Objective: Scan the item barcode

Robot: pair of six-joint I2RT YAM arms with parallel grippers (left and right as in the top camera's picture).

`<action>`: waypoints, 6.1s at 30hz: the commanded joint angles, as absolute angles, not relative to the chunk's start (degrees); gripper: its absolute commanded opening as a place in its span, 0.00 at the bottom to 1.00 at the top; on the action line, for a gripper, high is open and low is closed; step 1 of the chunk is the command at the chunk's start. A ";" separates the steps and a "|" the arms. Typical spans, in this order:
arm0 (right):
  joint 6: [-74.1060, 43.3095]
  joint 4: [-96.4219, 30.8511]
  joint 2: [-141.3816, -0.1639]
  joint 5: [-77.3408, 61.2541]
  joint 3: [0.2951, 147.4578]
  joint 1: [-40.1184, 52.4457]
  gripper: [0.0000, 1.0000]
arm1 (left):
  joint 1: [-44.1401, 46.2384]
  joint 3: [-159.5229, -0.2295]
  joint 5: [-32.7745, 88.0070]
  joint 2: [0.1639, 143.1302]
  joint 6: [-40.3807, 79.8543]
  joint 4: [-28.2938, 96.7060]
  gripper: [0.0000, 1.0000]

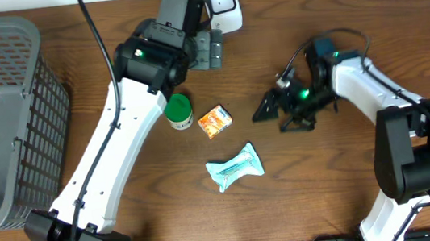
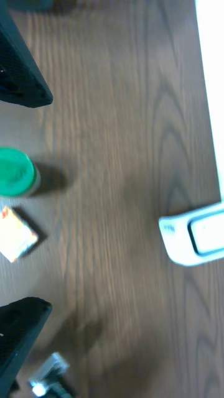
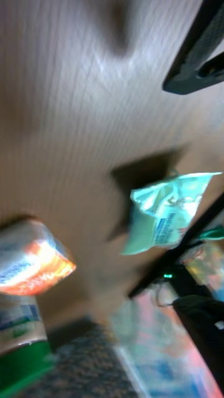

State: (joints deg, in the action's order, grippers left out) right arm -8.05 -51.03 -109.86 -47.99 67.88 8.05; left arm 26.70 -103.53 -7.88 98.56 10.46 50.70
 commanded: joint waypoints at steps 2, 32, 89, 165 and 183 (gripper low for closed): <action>-0.54 -45.34 -109.51 -59.05 59.33 8.47 0.99 | 23.00 -103.74 -10.37 97.06 10.33 52.07 0.98; -5.72 -30.44 -121.19 -47.90 52.62 18.20 0.01 | 9.87 -103.72 -10.37 88.71 10.31 65.14 0.98; 96.92 -9.28 -76.75 -88.90 66.67 3.46 0.01 | 9.89 -103.72 -10.33 88.73 10.33 66.41 0.98; 41.80 -47.33 -93.03 -27.29 66.74 7.62 0.50 | 9.89 -103.72 -10.33 88.73 10.33 66.41 0.98; 2.68 -36.42 -92.97 -43.09 70.85 8.95 0.49 | 9.89 -103.72 -10.33 88.73 10.31 66.41 0.98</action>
